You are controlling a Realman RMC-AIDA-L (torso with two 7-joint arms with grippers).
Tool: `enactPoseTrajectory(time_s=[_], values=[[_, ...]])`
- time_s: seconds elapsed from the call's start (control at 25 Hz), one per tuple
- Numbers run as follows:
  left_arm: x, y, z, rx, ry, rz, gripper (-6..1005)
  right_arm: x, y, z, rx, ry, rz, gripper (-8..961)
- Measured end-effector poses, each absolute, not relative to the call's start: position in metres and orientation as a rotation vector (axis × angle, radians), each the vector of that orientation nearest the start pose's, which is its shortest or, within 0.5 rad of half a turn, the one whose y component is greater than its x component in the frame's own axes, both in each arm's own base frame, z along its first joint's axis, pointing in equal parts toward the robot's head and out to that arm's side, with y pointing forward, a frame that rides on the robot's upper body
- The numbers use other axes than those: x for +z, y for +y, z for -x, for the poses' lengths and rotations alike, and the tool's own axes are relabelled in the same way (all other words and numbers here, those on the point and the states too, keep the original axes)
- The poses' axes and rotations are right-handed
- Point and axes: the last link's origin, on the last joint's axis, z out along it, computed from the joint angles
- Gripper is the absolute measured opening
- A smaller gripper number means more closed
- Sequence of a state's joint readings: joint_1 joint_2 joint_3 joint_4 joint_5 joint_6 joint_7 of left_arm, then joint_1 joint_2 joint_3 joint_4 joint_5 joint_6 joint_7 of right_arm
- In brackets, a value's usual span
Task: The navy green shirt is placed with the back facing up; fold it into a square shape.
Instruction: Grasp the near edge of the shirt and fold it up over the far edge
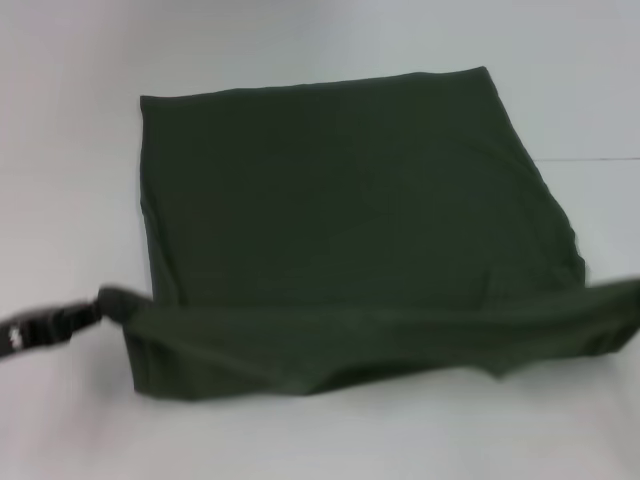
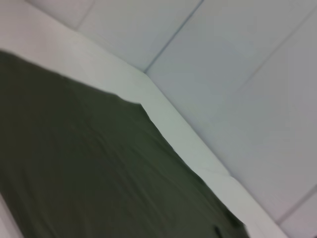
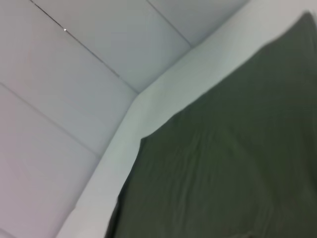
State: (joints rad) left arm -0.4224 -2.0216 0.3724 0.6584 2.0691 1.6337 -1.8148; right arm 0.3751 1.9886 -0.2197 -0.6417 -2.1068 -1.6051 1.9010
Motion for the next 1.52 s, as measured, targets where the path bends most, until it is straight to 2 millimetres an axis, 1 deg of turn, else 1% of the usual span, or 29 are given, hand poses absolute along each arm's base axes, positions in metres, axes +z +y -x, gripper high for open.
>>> enactPoseTrajectory(time_s=[0.08, 0.16, 0.2, 0.32, 0.36, 0.4, 0.44, 0.64, 0.68, 0.72, 0.76, 0.88, 1.04, 1.2, 1.52], values=[[0.06, 0.325, 0.316, -0.883, -1.322, 2.269, 24, 0.086, 0.307, -0.351, 0.943, 1.474, 2.019, 73], [0.061, 0.341, 0.311, -0.866, -1.299, 2.249, 24, 0.088, 0.327, -0.343, 0.928, 1.437, 2.014, 73], [0.063, 0.352, 0.308, -0.853, -1.283, 2.231, 24, 0.088, 0.34, -0.337, 0.918, 1.415, 2.013, 73], [0.065, 0.375, 0.299, -0.823, -1.244, 2.19, 25, 0.09, 0.37, -0.321, 0.885, 1.362, 2.011, 73], [0.067, 0.383, 0.297, -0.809, -1.229, 2.17, 25, 0.09, 0.387, -0.311, 0.861, 1.334, 2.003, 73], [0.068, 0.39, 0.295, -0.799, -1.217, 2.153, 25, 0.09, 0.396, -0.307, 0.843, 1.319, 1.993, 73], [0.069, 0.394, 0.294, -0.793, -1.21, 2.14, 26, 0.09, 0.396, -0.307, 0.843, 1.319, 1.993, 73], [0.076, 0.418, 0.285, -0.769, -1.154, 2.067, 27, 0.086, 0.431, -0.29, 0.771, 1.26, 1.955, 69], [0.077, 0.427, 0.279, -0.762, -1.134, 2.051, 27, 0.086, 0.436, -0.287, 0.763, 1.252, 1.946, 67], [0.077, 0.427, 0.279, -0.762, -1.134, 2.051, 27, 0.086, 0.44, -0.285, 0.757, 1.248, 1.937, 66], [0.075, 0.434, 0.275, -0.753, -1.118, 2.033, 27, 0.085, 0.444, -0.282, 0.754, 1.246, 1.929, 66], [0.072, 0.439, 0.272, -0.749, -1.108, 2.017, 28, 0.081, 0.453, -0.28, 0.738, 1.243, 1.901, 68], [0.066, 0.447, 0.269, -0.764, -1.09, 1.974, 28, 0.077, 0.459, -0.28, 0.715, 1.242, 1.864, 69], [0.055, 0.453, 0.268, -0.762, -1.065, 1.938, 29, 0.072, 0.463, -0.283, 0.692, 1.239, 1.824, 71], [0.028, 0.457, 0.266, -0.663, -0.998, 1.902, 31, 0.042, 0.466, -0.286, 0.62, 1.224, 1.79, 74]])
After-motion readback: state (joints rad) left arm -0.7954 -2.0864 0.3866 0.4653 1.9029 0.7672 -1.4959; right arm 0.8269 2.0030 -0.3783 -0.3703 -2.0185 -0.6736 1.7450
